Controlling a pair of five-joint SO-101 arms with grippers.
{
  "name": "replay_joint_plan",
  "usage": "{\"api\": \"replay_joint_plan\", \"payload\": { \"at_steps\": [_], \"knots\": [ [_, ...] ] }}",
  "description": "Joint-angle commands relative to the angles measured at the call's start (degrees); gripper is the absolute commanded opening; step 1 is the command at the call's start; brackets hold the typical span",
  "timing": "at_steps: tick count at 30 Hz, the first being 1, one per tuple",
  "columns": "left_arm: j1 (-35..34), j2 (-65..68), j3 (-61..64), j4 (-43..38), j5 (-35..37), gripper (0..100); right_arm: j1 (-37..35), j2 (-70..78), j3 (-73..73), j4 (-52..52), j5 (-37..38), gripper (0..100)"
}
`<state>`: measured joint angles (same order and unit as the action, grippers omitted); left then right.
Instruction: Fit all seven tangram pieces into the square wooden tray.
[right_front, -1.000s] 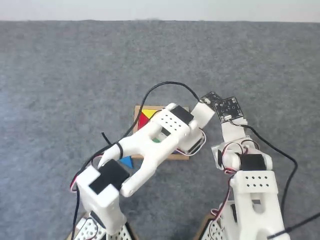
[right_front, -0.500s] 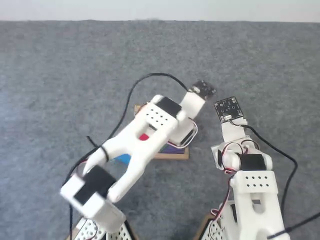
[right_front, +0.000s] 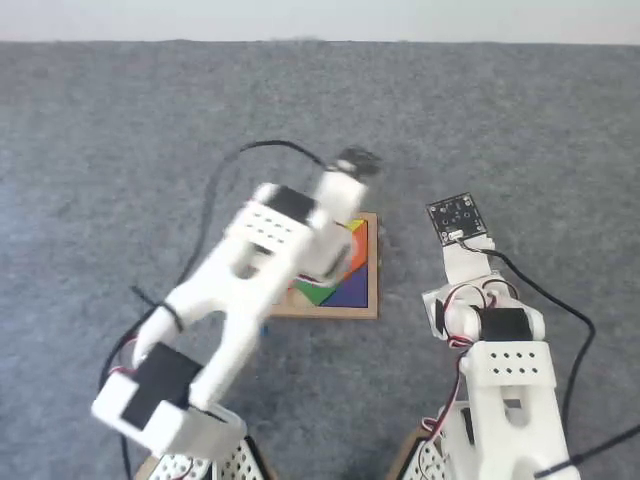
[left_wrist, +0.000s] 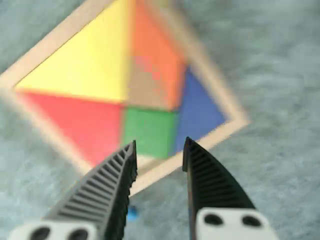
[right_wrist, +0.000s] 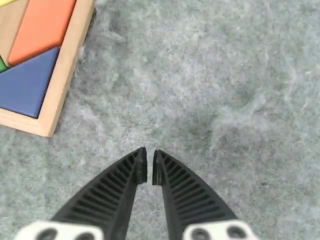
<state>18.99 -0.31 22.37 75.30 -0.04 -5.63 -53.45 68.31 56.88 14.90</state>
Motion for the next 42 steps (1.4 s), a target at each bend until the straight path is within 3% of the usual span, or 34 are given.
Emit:
{"api": "replay_joint_plan", "payload": {
  "at_steps": [1, 8, 13, 21, 33, 42],
  "knots": [
    [-5.63, -5.80, 2.86, 3.69, -4.31, 15, -0.40, -1.63, -0.18, 0.48, -0.26, 4.0],
    [-14.42, -15.82, 17.54, 1.67, -12.48, 15, -0.40, -1.63, -0.18, 0.48, -0.26, 4.0],
    [-20.75, -16.35, 22.20, -0.88, -13.19, 18, -0.48, -1.54, -0.18, 0.48, -0.26, 4.0],
    [-25.32, -16.26, 25.27, -9.05, -15.12, 23, -0.48, -1.63, 0.62, 0.04, -0.26, 4.0],
    [-24.00, -15.38, 26.86, -10.73, -16.79, 23, -0.48, -1.63, 0.70, -0.22, -0.26, 4.0],
    [-20.48, 1.14, 19.74, -10.81, -16.79, 23, -0.48, -1.63, 0.70, -0.22, -0.26, 4.0]
  ]
}}
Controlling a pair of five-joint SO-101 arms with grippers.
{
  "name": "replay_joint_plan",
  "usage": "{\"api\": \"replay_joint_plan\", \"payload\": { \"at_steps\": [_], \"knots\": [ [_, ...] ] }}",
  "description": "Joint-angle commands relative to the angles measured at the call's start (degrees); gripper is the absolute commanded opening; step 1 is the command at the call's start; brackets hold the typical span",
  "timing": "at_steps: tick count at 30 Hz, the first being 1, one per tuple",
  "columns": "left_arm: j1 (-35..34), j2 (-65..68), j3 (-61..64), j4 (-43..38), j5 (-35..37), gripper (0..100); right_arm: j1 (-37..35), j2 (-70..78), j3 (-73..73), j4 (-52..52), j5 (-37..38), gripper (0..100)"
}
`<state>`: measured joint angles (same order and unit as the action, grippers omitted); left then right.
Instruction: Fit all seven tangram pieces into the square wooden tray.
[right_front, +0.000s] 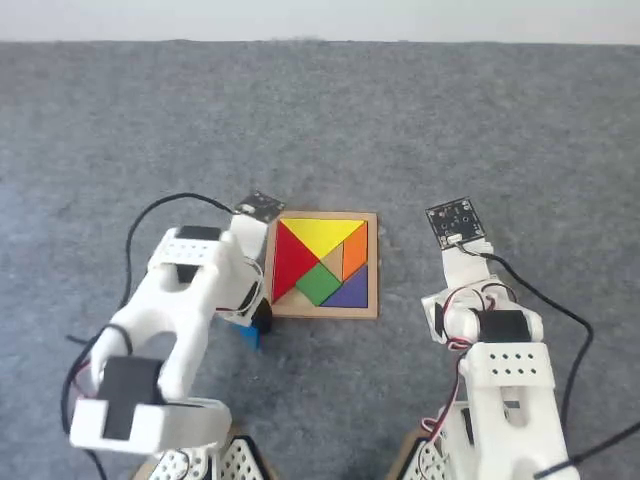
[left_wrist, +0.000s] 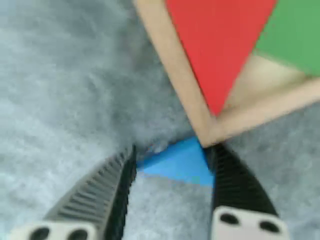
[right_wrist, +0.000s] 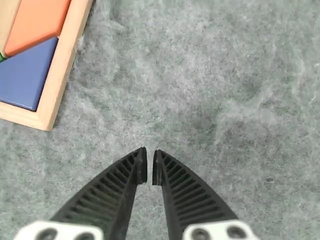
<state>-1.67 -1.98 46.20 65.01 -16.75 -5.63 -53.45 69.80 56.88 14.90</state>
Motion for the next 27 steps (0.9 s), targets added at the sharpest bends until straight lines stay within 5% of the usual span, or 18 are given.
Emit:
{"api": "replay_joint_plan", "payload": {
  "at_steps": [1, 13, 19, 27],
  "knots": [
    [0.09, 3.60, -4.62, -0.44, -0.44, 23, -0.48, -1.63, -0.79, -0.22, -0.26, 4.0],
    [-5.71, 1.49, -5.85, 4.57, -4.84, 18, -0.48, -1.71, -0.79, -0.22, -0.18, 4.0],
    [-8.44, -8.09, -6.02, 5.01, -4.92, 7, -0.48, -1.71, -0.79, -0.22, -0.18, 4.0],
    [-20.04, -17.76, -10.42, 4.92, -3.08, 7, -0.48, -1.63, -0.79, -0.22, -0.18, 4.0]
  ]
}}
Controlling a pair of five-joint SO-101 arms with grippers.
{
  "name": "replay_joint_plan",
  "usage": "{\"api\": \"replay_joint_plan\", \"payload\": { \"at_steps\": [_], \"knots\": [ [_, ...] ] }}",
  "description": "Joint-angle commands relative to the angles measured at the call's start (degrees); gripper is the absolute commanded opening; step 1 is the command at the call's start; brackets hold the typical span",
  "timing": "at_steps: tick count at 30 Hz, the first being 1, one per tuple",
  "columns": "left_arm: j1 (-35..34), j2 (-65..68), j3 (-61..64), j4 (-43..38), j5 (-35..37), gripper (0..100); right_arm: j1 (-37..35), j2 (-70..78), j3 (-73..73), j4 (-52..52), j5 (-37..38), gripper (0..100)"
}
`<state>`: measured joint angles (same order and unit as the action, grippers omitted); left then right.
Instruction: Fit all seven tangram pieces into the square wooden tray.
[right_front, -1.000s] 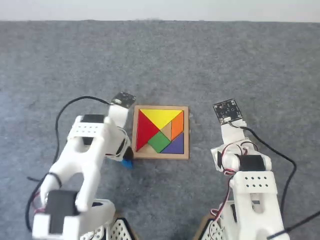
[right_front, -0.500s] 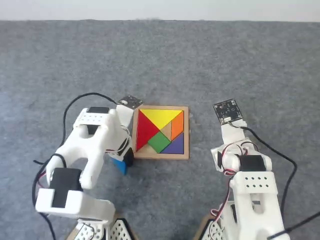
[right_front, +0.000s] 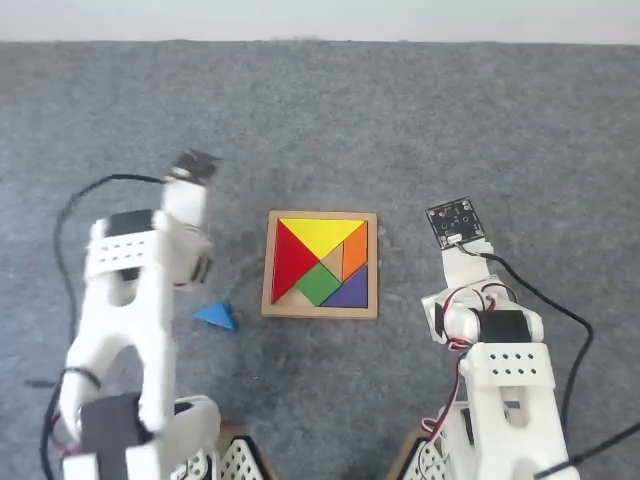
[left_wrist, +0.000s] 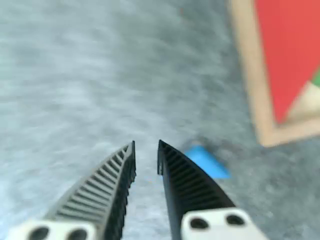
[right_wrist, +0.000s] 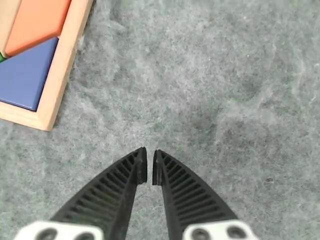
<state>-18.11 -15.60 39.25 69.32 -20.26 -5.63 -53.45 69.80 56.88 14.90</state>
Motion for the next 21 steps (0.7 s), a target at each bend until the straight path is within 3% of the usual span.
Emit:
{"api": "replay_joint_plan", "payload": {
  "at_steps": [1, 6, 16, 21],
  "knots": [
    [-3.69, -4.48, -3.47, 1.41, -2.99, 8, -0.48, -1.63, -0.79, -0.22, -0.18, 4.0],
    [1.85, -4.57, -1.71, 15.82, -32.53, 22, -0.48, -1.71, -0.79, -0.22, -0.18, 4.0],
    [14.33, 0.44, 2.86, 7.56, -37.19, 23, -0.48, -1.80, -0.79, -0.22, -0.18, 4.0],
    [13.89, 5.89, 2.77, 1.93, -37.27, 23, -0.48, -1.71, -0.79, -0.22, 0.97, 4.0]
  ]
}}
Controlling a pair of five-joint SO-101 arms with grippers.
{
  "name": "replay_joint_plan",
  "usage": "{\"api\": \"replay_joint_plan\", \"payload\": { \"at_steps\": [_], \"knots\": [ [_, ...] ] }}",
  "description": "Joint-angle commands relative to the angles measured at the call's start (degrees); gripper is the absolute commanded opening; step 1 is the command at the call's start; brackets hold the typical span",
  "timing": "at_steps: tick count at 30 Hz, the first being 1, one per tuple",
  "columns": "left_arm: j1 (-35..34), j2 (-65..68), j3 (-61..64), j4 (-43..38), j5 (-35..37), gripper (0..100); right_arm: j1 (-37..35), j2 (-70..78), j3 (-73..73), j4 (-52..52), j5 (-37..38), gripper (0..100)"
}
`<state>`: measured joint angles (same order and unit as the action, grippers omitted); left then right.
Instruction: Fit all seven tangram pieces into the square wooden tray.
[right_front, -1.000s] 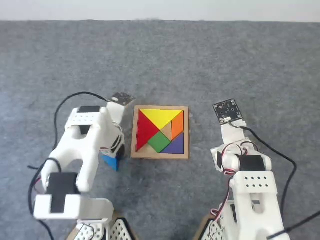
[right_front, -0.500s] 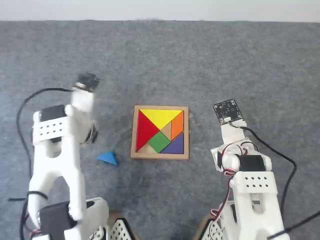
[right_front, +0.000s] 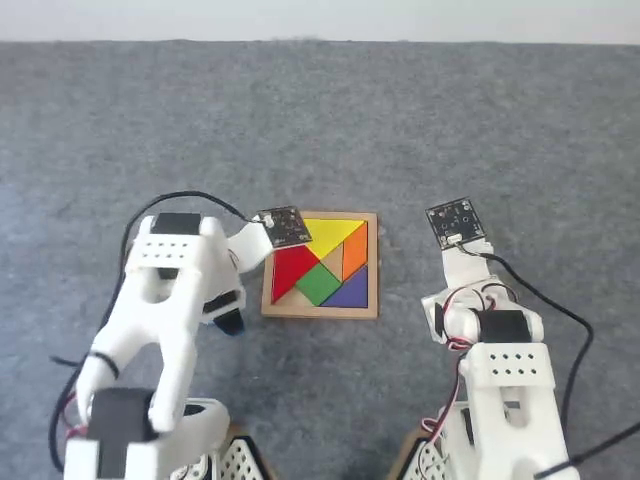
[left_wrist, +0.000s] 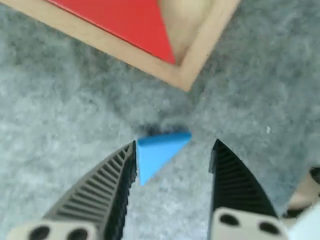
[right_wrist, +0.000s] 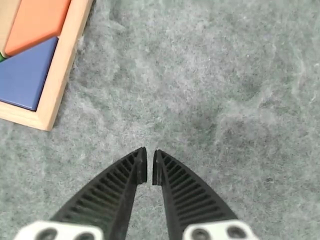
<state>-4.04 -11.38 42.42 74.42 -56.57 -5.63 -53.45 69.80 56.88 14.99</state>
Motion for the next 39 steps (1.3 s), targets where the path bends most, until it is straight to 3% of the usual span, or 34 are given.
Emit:
{"api": "replay_joint_plan", "payload": {
  "at_steps": [1, 5, 10, 21, 27, 33, 39],
  "knots": [
    [-0.70, 2.73, -0.92, -3.96, -1.14, 23, -0.48, -1.71, -0.79, -0.22, 0.88, 4.0],
    [-3.60, 8.97, -5.85, -4.48, -1.23, 23, -0.48, -1.89, -0.79, -0.13, 0.97, 4.0],
    [-4.04, 16.35, -9.19, 0.53, -4.92, 22, -0.48, -1.98, -0.79, -0.13, 1.14, 4.0],
    [-6.86, 18.02, -8.75, 1.14, -4.84, 13, -0.48, -1.80, -0.79, -0.22, 1.14, 4.0],
    [-10.20, 17.49, -12.18, 1.14, 2.11, 2, -0.48, -1.80, -0.79, -0.22, 1.14, 4.0],
    [-9.93, 17.49, -13.05, -0.18, 3.87, 1, -0.48, -1.80, -0.79, -0.22, 1.14, 4.0],
    [-7.38, 17.41, -13.41, -3.60, 12.75, 1, -0.48, -1.80, -0.79, -0.22, 1.14, 4.0]
  ]
}}
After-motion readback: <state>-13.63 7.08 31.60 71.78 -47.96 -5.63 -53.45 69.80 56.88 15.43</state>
